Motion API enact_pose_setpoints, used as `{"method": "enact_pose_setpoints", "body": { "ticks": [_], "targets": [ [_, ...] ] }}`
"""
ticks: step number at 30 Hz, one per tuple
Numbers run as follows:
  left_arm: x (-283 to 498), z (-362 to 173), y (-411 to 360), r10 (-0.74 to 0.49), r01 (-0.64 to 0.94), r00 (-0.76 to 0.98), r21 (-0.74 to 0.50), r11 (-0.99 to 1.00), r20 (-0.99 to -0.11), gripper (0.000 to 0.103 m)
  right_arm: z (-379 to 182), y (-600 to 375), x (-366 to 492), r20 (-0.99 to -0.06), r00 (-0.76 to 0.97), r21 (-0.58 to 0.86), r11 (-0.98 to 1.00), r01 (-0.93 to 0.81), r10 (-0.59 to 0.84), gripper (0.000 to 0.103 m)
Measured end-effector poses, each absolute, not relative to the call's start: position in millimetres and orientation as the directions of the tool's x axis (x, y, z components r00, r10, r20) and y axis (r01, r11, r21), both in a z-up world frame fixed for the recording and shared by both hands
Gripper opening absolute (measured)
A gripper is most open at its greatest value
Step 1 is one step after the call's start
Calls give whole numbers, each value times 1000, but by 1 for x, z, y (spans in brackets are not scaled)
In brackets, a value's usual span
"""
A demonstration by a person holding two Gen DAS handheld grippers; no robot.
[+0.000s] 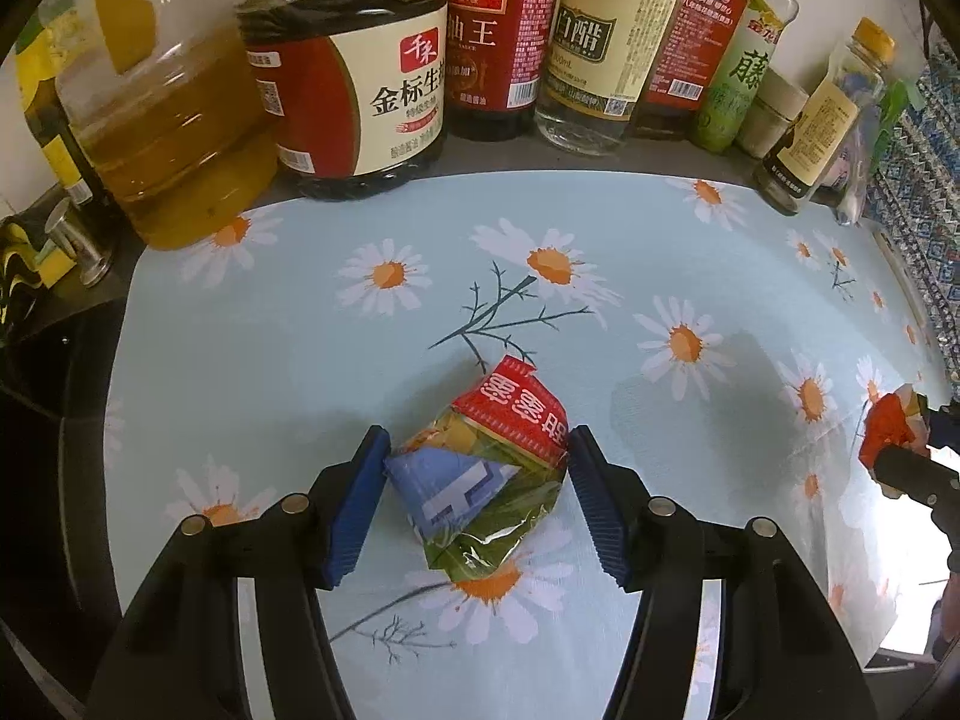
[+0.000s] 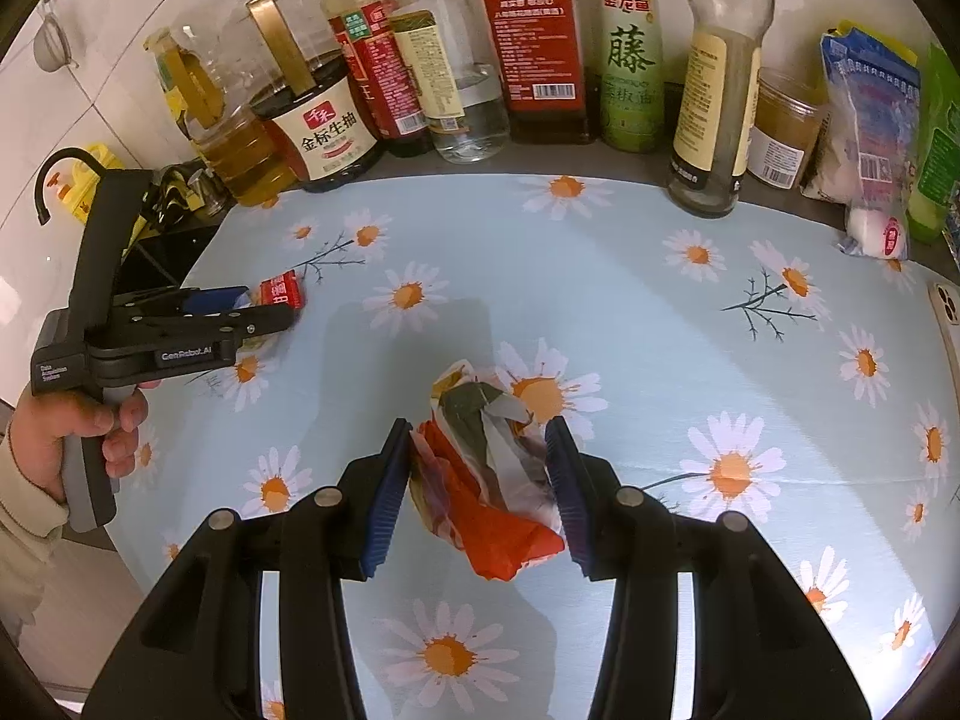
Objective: Collect trash
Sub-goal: 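Carry the snack packet and red wrapper down over the black bin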
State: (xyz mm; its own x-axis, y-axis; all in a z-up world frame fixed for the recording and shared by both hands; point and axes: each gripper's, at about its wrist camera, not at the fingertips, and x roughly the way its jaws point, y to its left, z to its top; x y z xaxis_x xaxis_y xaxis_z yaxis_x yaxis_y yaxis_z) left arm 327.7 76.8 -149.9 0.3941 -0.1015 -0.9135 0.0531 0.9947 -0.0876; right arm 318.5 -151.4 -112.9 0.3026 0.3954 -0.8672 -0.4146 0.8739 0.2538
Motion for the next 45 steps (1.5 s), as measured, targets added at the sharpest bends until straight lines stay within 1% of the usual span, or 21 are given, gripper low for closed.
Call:
{"method": "enact_pose_setpoints", "body": {
  "ticks": [17, 45],
  "targets": [
    [266, -126, 86, -124, 28, 433, -124, 992, -893, 59, -104, -133, 274, -859, 301, 260, 860, -439, 414, 46],
    [95, -97, 115, -179, -15, 501, -215, 976, -847, 59, -94, -82, 140, -848, 272, 278, 819, -501, 454, 46]
  ]
}}
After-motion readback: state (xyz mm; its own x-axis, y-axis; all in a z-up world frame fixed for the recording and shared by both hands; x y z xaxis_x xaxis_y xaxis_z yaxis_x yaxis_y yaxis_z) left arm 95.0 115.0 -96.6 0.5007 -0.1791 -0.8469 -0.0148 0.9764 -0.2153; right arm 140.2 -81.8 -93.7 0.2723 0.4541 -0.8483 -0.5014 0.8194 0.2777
